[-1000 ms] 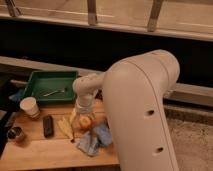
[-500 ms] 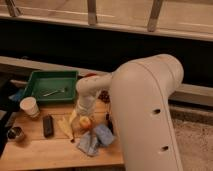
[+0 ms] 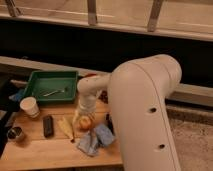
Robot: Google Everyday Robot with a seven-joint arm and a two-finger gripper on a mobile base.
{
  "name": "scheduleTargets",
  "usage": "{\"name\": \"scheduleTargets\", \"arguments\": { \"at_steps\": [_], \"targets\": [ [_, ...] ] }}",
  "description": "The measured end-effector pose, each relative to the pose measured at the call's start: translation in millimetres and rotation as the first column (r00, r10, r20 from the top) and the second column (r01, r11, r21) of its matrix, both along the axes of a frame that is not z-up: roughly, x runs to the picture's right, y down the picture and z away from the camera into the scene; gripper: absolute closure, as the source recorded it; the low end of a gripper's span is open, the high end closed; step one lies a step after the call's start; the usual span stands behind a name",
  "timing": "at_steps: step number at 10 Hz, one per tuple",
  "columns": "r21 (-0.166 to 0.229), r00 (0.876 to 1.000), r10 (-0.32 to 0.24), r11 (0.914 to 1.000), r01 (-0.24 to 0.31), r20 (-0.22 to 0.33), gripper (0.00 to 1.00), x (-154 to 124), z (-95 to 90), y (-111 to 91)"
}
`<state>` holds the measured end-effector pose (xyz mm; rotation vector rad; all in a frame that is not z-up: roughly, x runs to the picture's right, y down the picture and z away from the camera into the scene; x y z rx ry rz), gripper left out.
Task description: Place apple in table surface
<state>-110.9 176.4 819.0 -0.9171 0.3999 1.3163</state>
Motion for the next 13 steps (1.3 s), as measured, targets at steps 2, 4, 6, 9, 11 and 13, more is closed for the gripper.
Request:
{"name": "scheduleTargets", "arguments": {
  "at_steps": [2, 4, 6, 9, 11, 13],
  "targets": [
    [0.009, 1.000, -0.004, 1.0000, 0.004, -0.013, 0.67, 3, 0.1, -2],
    [0.028, 1.000, 0.004, 0.9996, -0.003, -0.007, 0.87, 4, -4.1, -9],
    [0.069, 1.000, 0.012, 0.9975, -0.013, 0.027, 1.00, 0, -24.0, -28],
    [0.159, 0.997, 0.012, 0.9870, -0.025, 0.083, 1.00, -7, -66.9, -64],
    [0.215, 0.994, 0.006, 0.9762, -0.030, 0.110, 1.00, -11, -87.6, -81],
    [0.247, 0.992, 0.010, 0.9682, -0.040, 0.123, 1.00, -11, -97.0, -91]
  ]
}}
